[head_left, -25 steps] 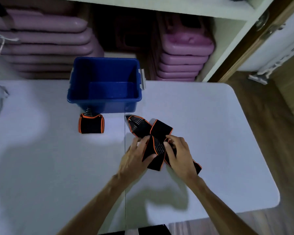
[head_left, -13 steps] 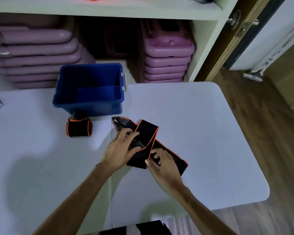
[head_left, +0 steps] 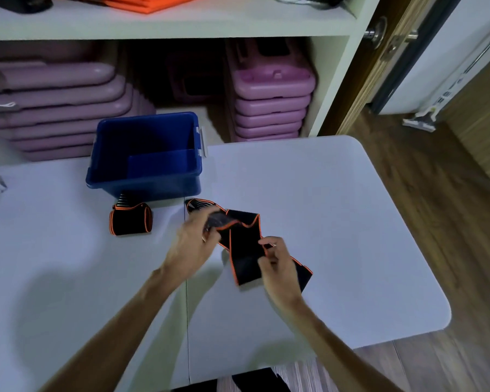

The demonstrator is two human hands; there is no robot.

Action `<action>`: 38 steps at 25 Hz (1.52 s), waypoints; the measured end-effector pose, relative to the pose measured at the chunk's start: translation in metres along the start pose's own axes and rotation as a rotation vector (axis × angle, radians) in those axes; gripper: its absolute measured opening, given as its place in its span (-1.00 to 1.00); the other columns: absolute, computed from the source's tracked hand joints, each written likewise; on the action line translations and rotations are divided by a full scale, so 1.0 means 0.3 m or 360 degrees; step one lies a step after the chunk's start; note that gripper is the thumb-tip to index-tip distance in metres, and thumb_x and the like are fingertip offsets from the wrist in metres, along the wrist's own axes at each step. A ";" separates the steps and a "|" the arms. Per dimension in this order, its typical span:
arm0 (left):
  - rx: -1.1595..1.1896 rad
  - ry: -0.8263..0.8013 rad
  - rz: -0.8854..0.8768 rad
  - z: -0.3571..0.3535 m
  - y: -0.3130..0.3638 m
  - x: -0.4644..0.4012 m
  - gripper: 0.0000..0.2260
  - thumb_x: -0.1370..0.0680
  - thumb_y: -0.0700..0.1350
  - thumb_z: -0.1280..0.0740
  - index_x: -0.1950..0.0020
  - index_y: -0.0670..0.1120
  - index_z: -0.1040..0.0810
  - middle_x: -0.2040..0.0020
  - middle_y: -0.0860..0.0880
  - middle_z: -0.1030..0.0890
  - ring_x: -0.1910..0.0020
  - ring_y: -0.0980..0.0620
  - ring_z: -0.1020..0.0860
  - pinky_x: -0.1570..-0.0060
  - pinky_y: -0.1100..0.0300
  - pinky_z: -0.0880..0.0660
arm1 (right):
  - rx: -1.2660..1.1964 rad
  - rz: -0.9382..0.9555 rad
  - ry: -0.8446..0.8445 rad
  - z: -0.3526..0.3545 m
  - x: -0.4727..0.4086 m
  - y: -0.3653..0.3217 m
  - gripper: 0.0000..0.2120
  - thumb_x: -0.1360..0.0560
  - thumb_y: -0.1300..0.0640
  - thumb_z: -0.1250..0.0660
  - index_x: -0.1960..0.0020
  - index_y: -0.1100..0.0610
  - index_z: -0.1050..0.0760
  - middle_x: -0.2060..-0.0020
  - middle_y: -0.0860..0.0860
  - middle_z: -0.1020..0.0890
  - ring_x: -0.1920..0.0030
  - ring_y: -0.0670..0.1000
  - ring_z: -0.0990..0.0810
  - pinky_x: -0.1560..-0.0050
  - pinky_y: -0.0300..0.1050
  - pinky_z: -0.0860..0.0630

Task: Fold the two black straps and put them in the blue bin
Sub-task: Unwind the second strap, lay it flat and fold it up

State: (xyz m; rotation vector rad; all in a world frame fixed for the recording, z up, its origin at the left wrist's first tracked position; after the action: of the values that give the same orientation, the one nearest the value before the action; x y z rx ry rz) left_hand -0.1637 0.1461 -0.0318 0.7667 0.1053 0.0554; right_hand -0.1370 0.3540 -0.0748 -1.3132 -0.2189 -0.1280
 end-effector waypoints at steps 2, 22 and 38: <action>0.0146 0.0296 0.0264 0.105 -0.009 -0.067 -0.69 -0.50 -0.19 -0.30 -0.24 -0.07 -0.49 0.06 -0.02 -0.60 0.14 0.03 -0.54 0.18 0.42 -0.34 | 0.0015 -0.0080 0.0106 0.108 -0.017 0.013 -0.70 -0.44 0.26 -0.17 -0.04 -0.08 -0.47 0.31 0.06 -0.52 0.33 0.11 -0.52 0.30 -0.06 -0.44; -0.0532 0.0065 0.0614 -0.024 -0.197 -0.216 -0.68 -0.51 -0.15 -0.36 -0.18 -0.23 -0.37 -0.09 -0.31 -0.52 -0.04 -0.36 -0.55 0.04 -0.20 -0.52 | 0.1675 0.0321 -0.0131 0.198 0.035 0.132 -0.06 -0.27 -0.34 -0.38 -0.51 -0.20 0.02 -0.19 -0.03 -0.45 -0.22 0.10 -0.40 -0.15 0.08 -0.39; -0.0491 0.0156 0.0344 0.029 -0.161 -0.184 -0.82 -0.50 -0.12 -0.37 -0.05 -0.08 -0.44 0.05 -0.14 -0.60 0.09 -0.21 -0.59 0.21 -0.07 -0.56 | 0.1444 0.0506 -0.0124 0.297 0.092 0.122 -0.28 -0.40 -0.27 -0.40 -0.49 -0.14 -0.27 -0.38 -0.06 -0.37 -0.34 0.01 -0.32 -0.24 0.00 -0.39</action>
State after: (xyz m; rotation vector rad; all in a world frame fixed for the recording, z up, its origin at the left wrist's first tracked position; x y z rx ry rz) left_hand -0.2169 0.1004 -0.0550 0.4642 0.1035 0.3081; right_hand -0.1101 0.4502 -0.0818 -0.4344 -0.1053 0.2718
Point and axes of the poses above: each hand's wrist, its own x-axis away from the middle knuckle, its own z-axis out of the back of the hand, y = z × x, the point moved 6 cm from there along -x, towards the middle knuckle
